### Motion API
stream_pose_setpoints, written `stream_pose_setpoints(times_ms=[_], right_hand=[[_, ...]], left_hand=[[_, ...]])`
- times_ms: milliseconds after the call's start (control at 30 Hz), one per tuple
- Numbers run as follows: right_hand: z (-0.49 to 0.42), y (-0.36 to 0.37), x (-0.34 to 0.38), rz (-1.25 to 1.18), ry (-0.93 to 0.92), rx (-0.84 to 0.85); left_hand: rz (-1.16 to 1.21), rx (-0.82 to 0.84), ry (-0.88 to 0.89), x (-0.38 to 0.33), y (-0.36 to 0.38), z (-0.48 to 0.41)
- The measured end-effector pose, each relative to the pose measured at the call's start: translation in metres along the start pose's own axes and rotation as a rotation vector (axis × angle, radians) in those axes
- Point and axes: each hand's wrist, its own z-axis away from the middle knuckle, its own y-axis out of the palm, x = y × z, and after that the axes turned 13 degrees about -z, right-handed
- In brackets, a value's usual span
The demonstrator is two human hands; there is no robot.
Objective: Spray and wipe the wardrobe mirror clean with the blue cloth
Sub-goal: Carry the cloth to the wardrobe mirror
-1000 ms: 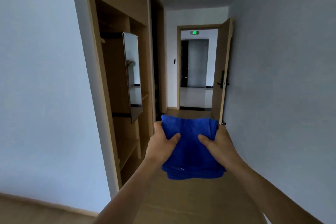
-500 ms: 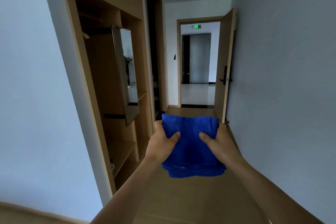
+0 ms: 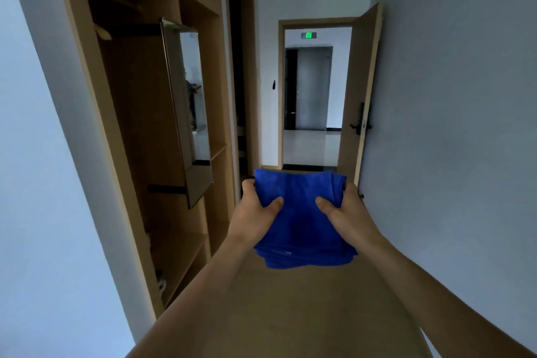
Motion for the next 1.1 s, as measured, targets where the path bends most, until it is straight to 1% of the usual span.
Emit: stream_pose_setpoints(times_ms=[167,233,400,567,700,833,967,1100], right_hand=[[-0.045,0.023,-0.016,0.054,0.018,0.032],[-0.064,0.027,-0.021,0.103,-0.001,0.036],[-0.118,0.027,-0.046,0.112,-0.024,0.07],[-0.198,0.021,-0.074,0.017,-0.018,0.125],[-0.261,0.005,-0.079,-0.053,-0.022,0.196],[-0.306,0.0,-0.087,-0.099,-0.034,0.239],[-0.342,0.003,-0.104,-0.152,-0.059,0.248],[-0.377,0.004,-0.123,-0.172,-0.039,0.23]], left_hand=[[-0.018,-0.002,-0.043,0.02,0.001,-0.042],[-0.014,-0.006,-0.058,0.026,0.005,-0.061],[-0.028,-0.028,-0.109,0.036,0.029,-0.106],[-0.051,-0.065,-0.138,0.028,0.06,-0.168],[-0.047,-0.101,-0.165,0.015,0.082,-0.214],[-0.031,-0.143,-0.204,0.009,0.097,-0.251],[-0.028,-0.15,-0.24,0.008,0.109,-0.283],[-0.02,-0.159,-0.248,0.01,0.122,-0.321]])
